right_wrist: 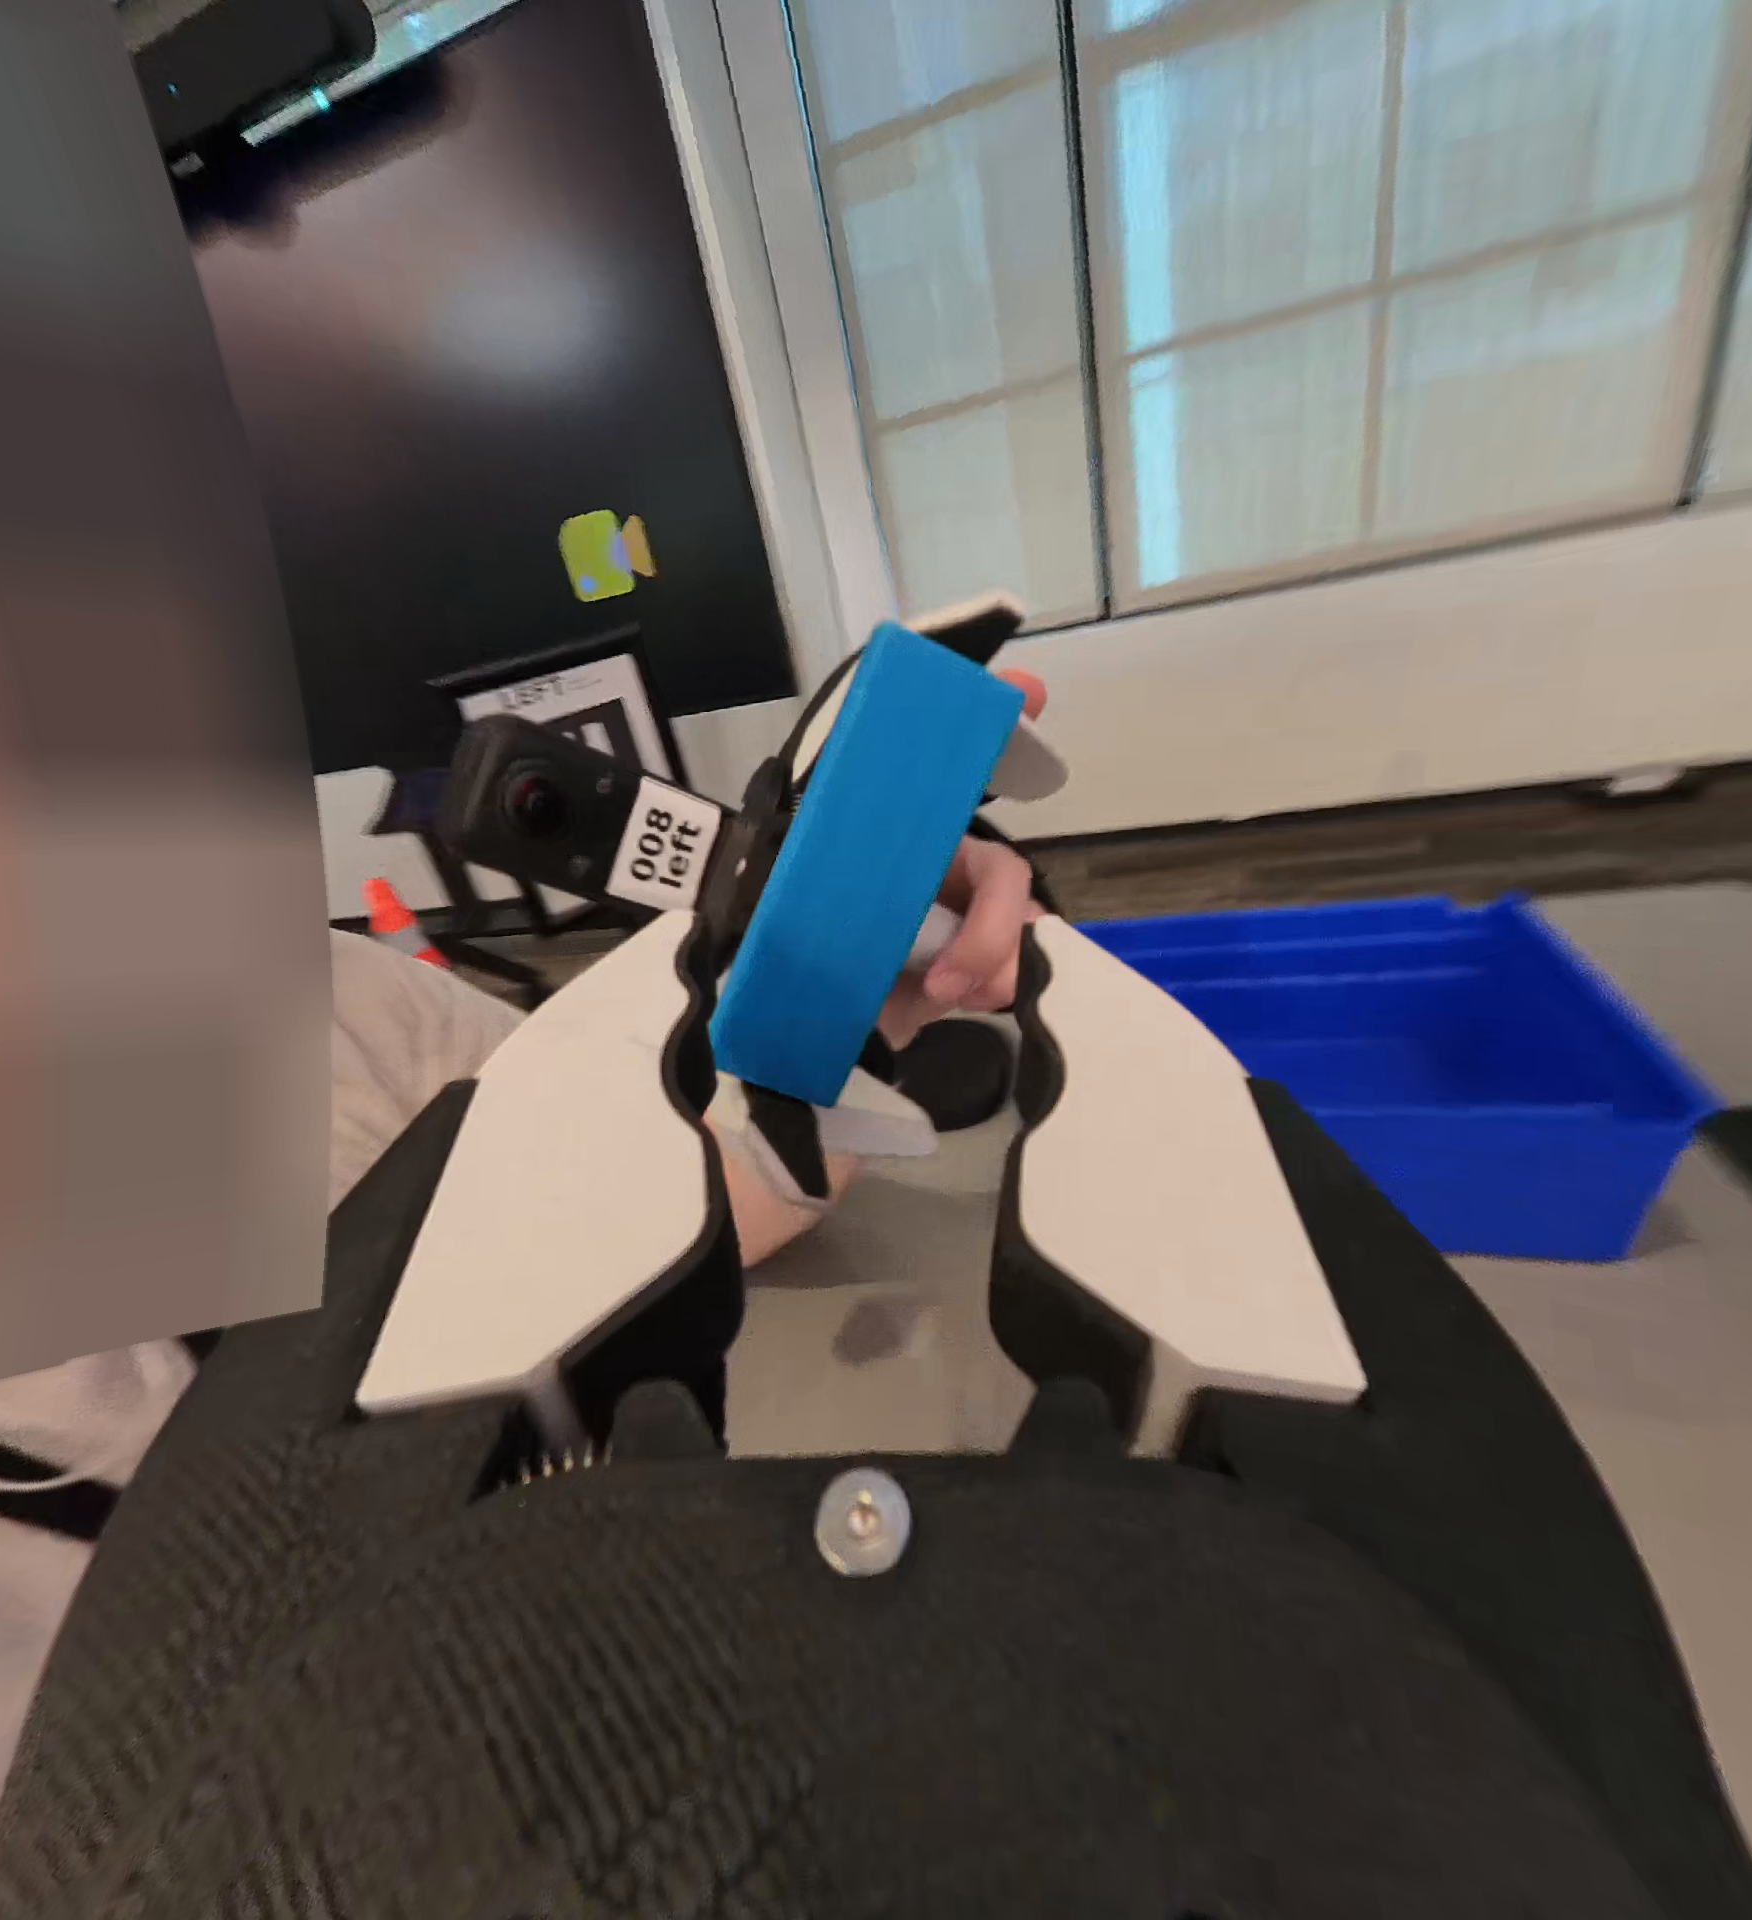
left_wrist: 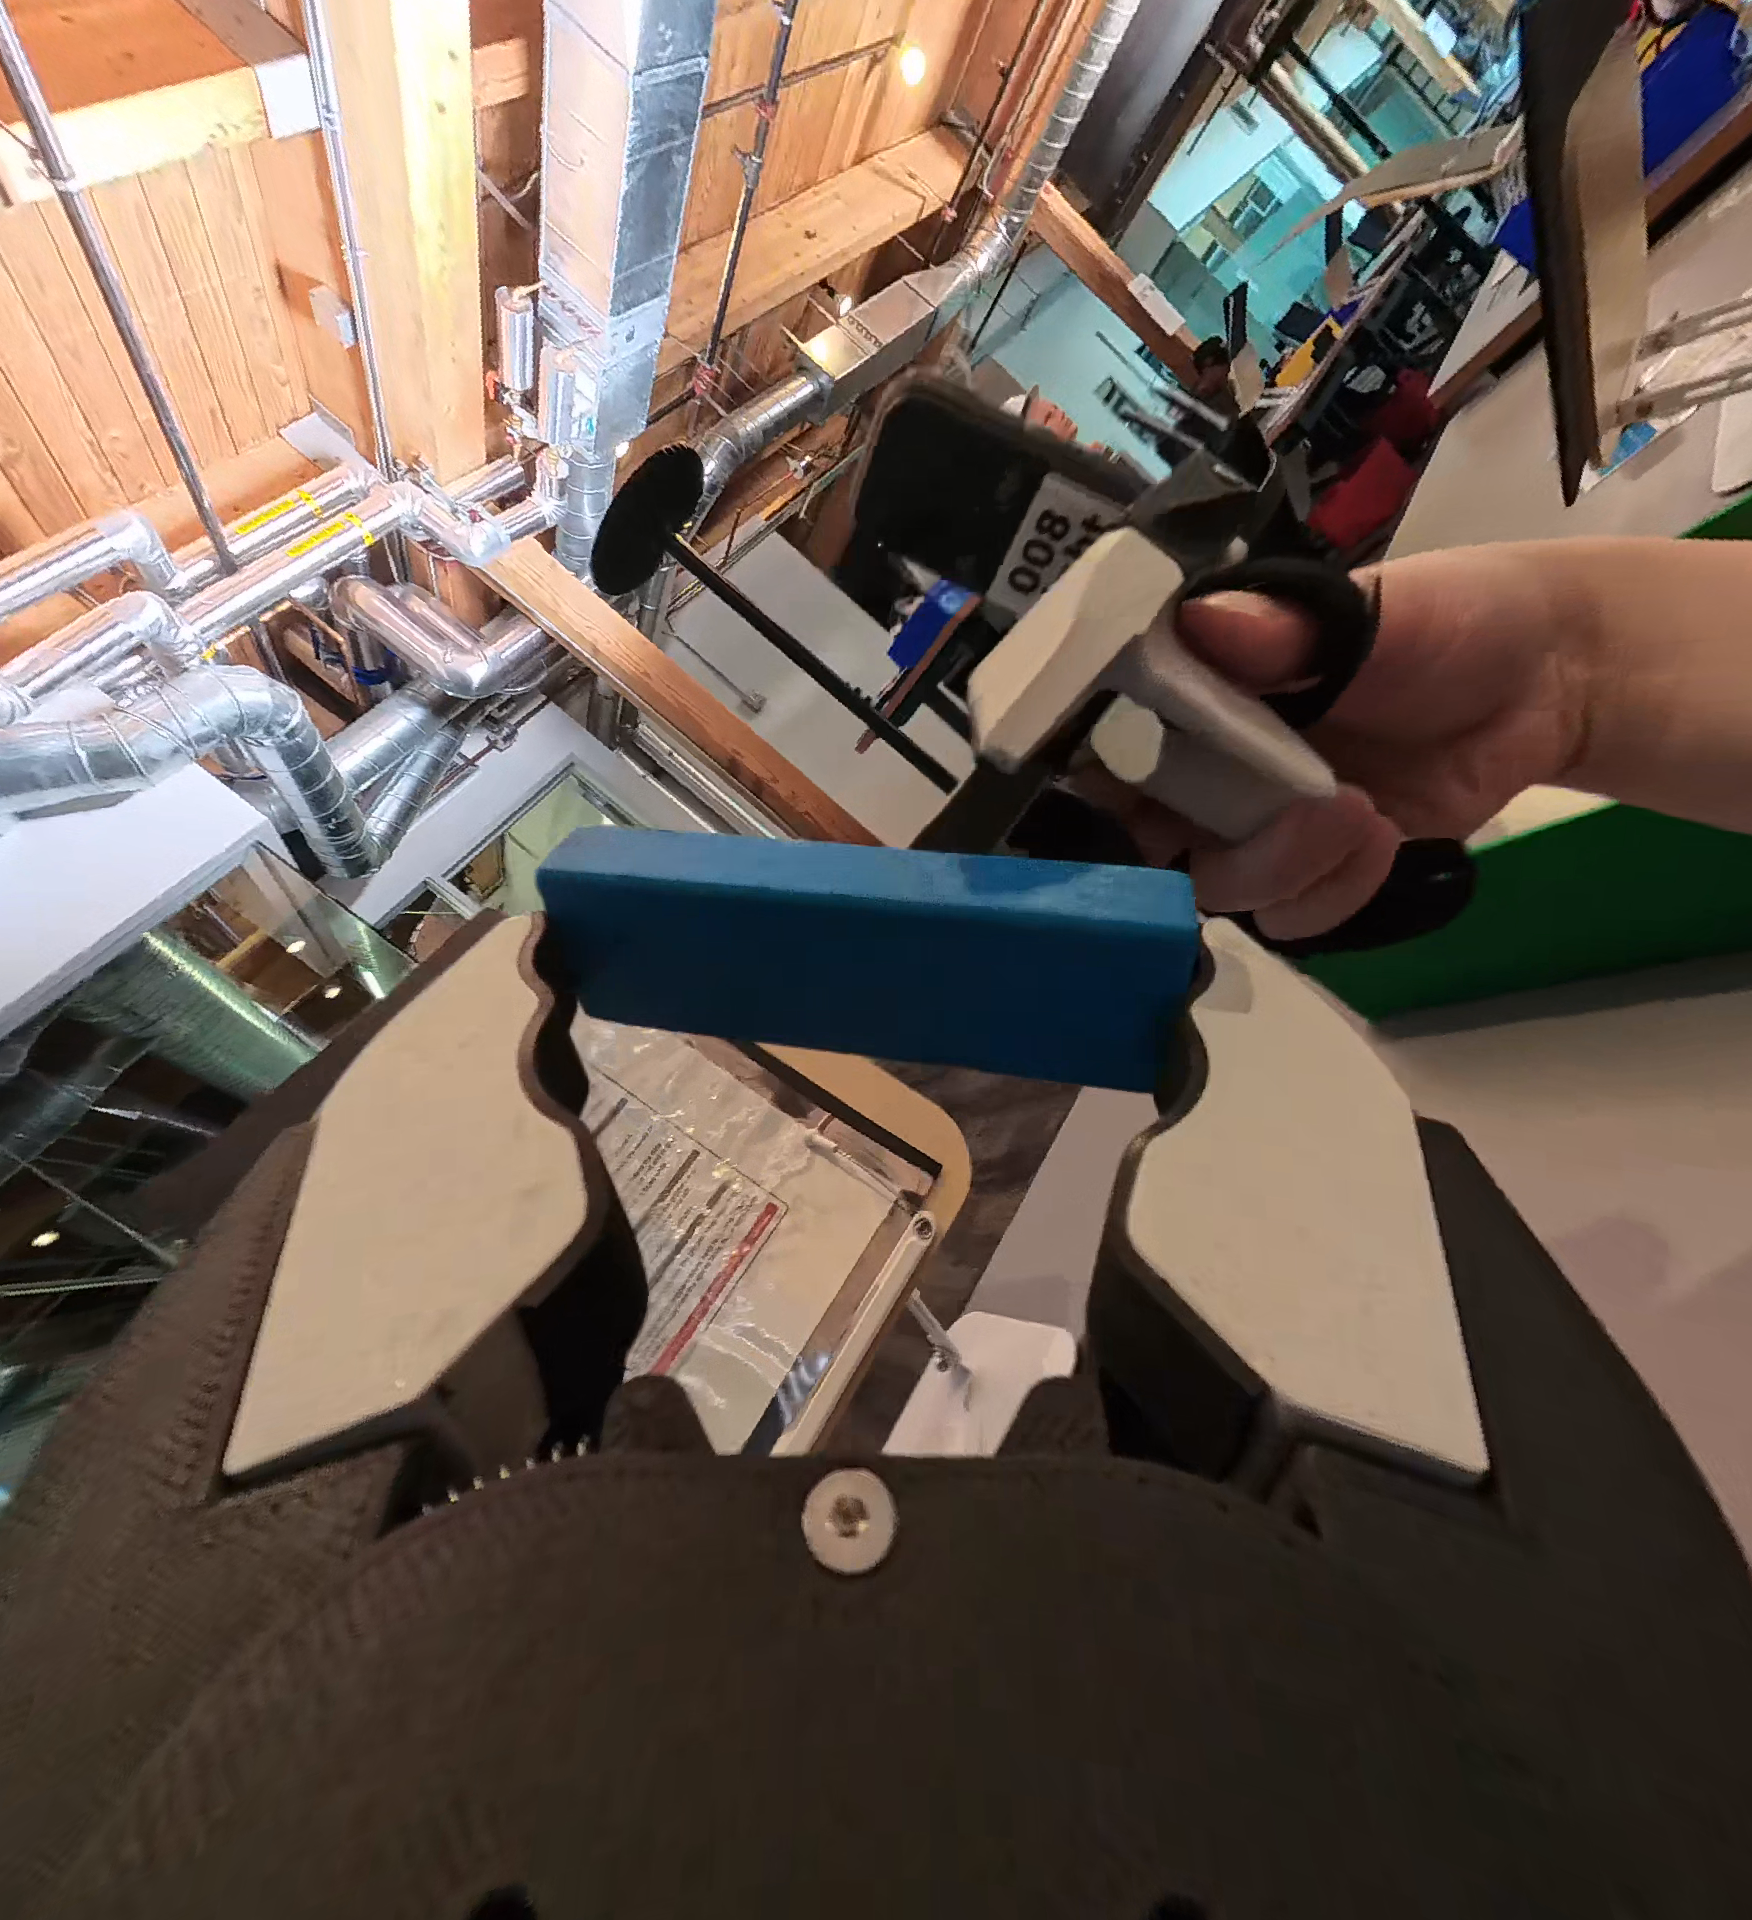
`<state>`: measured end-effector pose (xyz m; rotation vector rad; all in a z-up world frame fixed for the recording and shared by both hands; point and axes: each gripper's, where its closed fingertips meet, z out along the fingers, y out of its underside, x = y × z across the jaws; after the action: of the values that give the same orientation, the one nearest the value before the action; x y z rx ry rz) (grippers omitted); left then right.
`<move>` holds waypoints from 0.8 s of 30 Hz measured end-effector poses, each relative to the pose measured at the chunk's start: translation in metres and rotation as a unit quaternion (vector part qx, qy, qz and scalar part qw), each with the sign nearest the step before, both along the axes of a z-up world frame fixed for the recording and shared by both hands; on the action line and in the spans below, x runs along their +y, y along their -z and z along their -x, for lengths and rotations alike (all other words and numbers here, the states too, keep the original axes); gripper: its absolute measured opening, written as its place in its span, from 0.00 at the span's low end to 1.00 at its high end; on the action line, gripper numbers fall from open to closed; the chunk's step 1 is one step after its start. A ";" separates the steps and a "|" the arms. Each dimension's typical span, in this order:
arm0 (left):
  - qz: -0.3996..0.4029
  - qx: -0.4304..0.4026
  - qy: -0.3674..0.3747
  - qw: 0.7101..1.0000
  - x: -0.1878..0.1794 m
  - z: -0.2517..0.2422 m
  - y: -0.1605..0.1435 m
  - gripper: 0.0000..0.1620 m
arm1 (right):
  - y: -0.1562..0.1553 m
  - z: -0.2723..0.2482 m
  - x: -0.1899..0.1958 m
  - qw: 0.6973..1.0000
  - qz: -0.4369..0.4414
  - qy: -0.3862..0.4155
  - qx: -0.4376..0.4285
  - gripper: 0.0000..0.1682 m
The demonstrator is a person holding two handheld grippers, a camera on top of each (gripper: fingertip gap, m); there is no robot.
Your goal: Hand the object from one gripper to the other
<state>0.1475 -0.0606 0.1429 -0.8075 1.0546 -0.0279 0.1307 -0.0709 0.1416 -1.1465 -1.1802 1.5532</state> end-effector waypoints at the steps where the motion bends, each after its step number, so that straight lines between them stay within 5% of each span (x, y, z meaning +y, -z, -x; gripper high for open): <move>1: 0.011 -0.012 0.011 1.000 -0.002 0.002 -0.003 0.67 | -0.004 -0.004 0.003 0.999 -0.040 0.027 0.014 0.33; 3: 0.047 -0.040 0.046 0.997 -0.007 0.004 -0.009 0.67 | -0.009 -0.011 0.010 0.983 -0.146 0.102 0.036 0.33; 5: 0.115 -0.064 0.092 0.987 -0.012 0.006 -0.012 0.67 | -0.011 -0.017 0.022 0.934 -0.289 0.205 0.042 0.32; 9: 0.232 -0.091 0.157 0.956 -0.017 0.007 -0.013 0.67 | -0.011 -0.021 0.032 0.715 -0.581 0.389 0.014 0.30; 11: 0.292 -0.085 0.175 0.936 -0.019 0.003 -0.006 0.67 | -0.003 -0.009 0.030 0.646 -0.649 0.401 -0.025 0.31; 20: 0.465 -0.064 0.179 0.864 -0.006 -0.004 0.031 0.67 | 0.006 0.027 -0.004 0.576 -0.733 0.363 -0.006 0.30; 24: 0.491 -0.068 0.190 0.847 -0.005 -0.003 0.034 0.67 | 0.013 0.030 -0.002 0.596 -0.725 0.343 -0.023 0.23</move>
<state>0.1504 -0.0661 0.1094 -1.4665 1.0243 -1.0252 0.1003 -0.0727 0.1284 -0.3037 -1.2588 -0.2770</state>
